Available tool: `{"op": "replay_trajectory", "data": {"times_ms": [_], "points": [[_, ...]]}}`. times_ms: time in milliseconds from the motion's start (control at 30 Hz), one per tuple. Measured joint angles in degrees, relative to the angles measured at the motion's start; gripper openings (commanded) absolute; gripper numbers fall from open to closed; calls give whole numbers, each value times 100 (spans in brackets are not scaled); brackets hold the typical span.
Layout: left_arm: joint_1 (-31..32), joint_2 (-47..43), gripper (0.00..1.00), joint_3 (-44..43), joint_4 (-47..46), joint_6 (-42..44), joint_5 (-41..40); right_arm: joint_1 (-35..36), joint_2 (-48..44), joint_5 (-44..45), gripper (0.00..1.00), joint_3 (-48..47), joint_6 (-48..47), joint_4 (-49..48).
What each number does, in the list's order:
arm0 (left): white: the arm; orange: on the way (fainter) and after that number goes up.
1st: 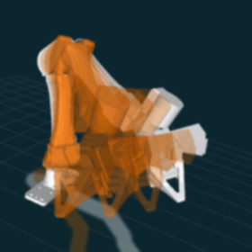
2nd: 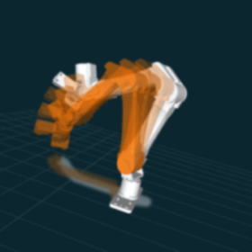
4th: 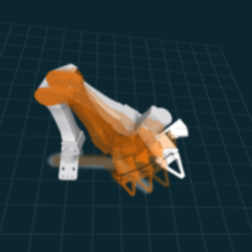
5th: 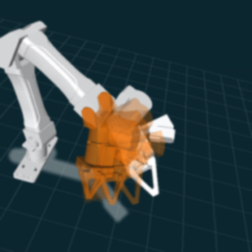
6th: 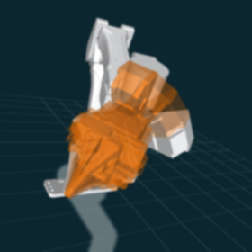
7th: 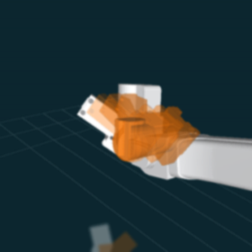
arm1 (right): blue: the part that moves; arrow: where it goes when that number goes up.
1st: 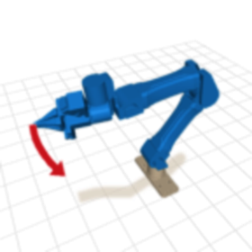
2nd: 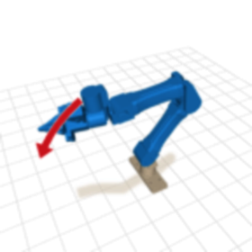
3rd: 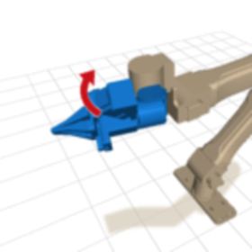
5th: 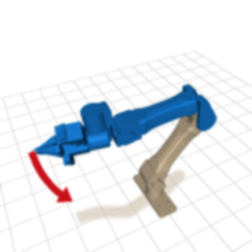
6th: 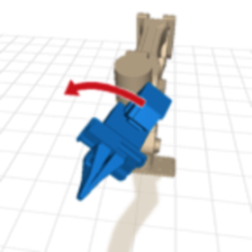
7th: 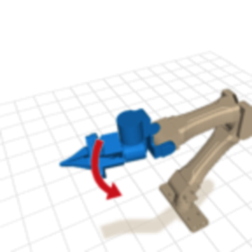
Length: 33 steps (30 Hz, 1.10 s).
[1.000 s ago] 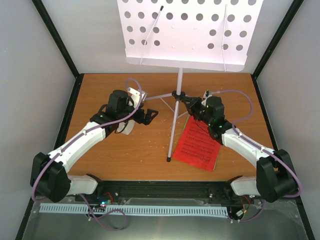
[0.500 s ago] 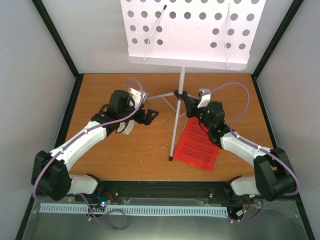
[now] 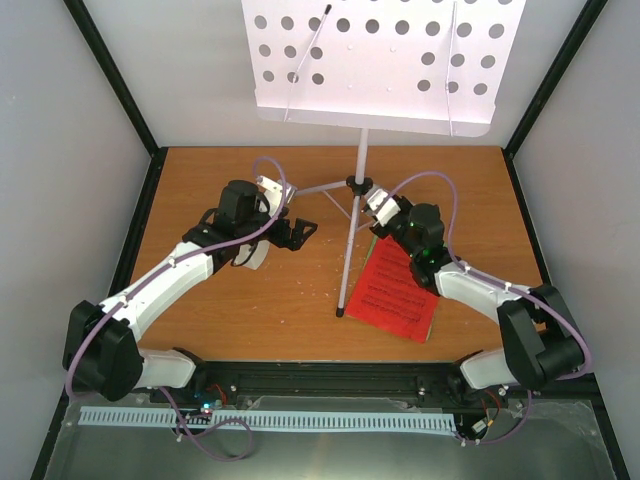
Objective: Pack up the instrument practice props
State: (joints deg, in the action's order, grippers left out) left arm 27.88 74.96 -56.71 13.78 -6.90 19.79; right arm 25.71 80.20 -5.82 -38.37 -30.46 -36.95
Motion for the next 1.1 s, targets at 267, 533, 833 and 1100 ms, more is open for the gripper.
{"op": "replay_trajectory", "data": {"times_ms": [267, 533, 833, 1100], "points": [[0, 0, 99, 0, 0, 0, 2, 22, -98, 133, 59, 7, -1064, 61], [0, 0, 99, 0, -2, 0, 20, -70, -1266, -181, 96, 297, 1250, 127], [0, -2, 99, 9, 0, 0, 61, -704, -990, -1095, 92, 55, 5648, 1032], [0, -2, 99, 15, -2, 0, 103, -710, -420, -1657, 89, 131, 9068, 608]]}}
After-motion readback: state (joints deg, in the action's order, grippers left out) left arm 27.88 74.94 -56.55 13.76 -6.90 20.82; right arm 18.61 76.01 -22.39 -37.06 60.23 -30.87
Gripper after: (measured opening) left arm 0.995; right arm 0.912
